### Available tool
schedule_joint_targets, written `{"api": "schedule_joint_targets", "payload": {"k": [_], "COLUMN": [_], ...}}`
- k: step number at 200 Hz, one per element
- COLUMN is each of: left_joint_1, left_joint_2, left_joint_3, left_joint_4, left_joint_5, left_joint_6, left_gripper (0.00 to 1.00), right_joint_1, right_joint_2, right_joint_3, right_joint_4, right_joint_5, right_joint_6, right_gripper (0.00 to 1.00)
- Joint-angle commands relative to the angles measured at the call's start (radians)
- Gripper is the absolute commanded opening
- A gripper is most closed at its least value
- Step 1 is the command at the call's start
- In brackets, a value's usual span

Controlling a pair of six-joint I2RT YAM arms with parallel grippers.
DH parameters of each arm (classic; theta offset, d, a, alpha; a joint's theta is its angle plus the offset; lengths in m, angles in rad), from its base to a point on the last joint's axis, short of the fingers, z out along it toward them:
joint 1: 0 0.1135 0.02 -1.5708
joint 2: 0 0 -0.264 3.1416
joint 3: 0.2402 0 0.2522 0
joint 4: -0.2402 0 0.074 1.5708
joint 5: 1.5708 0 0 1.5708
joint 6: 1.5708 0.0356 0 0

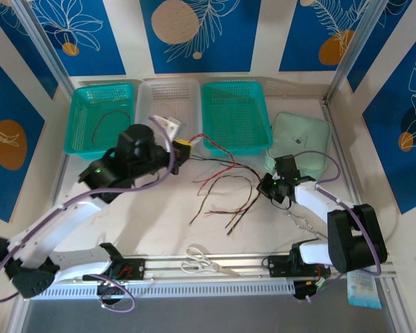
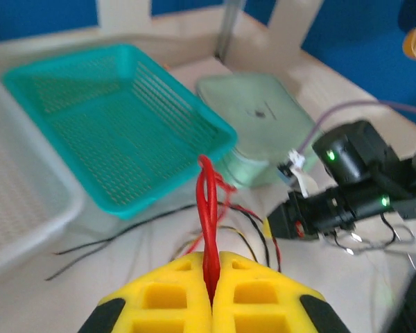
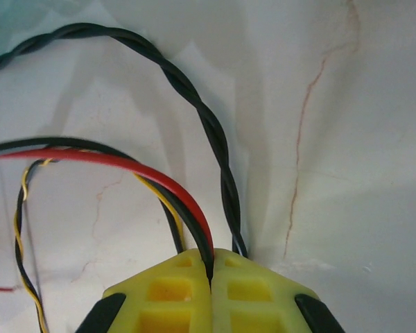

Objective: Untangle the cables

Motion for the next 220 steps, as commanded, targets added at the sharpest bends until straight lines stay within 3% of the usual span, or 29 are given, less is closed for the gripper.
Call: {"api": "schedule_joint_targets", "payload": {"k": [1,80,91,114,140,189,220], "left_joint_1": [0.035,0.067,0.067,0.067,0.067,0.067,0.067], "left_joint_2": [-0.104,-0.453,-0.502,-0.510,-0.469,-0.392,-0.340], "left_joint_3": [-0.057,-0.226,-0.271,-0.296,-0.311,-0.321,-0.344], "left_joint_4": [0.026,0.178,0.233,0.194,0.177,0.246,0.333], "left_joint_5": [-0.115,-0.529,-0.528,-0.493,-0.416,-0.320,-0.225], "left_joint_6": [0.002,0.025,0.017,-0.039,-0.086,-0.141,-0.203], "left_gripper": [0.00,0.00,0.00,0.00,0.00,0.00,0.00], "right_joint_1": [-0.004,0.005,0.006,0.009,0.016,0.015,-0.006], "right_joint_2": [0.021,0.025,0.017,-0.023,-0.141,-0.357,-0.398], "right_joint_3": [0.029,0.056,0.054,0.062,0.062,0.137,0.165], "right_joint_4": [-0.023,-0.060,-0.054,-0.066,-0.092,-0.208,-0.174], "right_joint_5": [0.003,0.002,-0.004,-0.024,-0.014,-0.038,-0.179], "right_joint_6": [0.004,-0.019,-0.030,-0.045,-0.051,-0.088,-0.090], "right_gripper": [0.00,0.00,0.01,0.33,0.47,0.55,0.55]}}
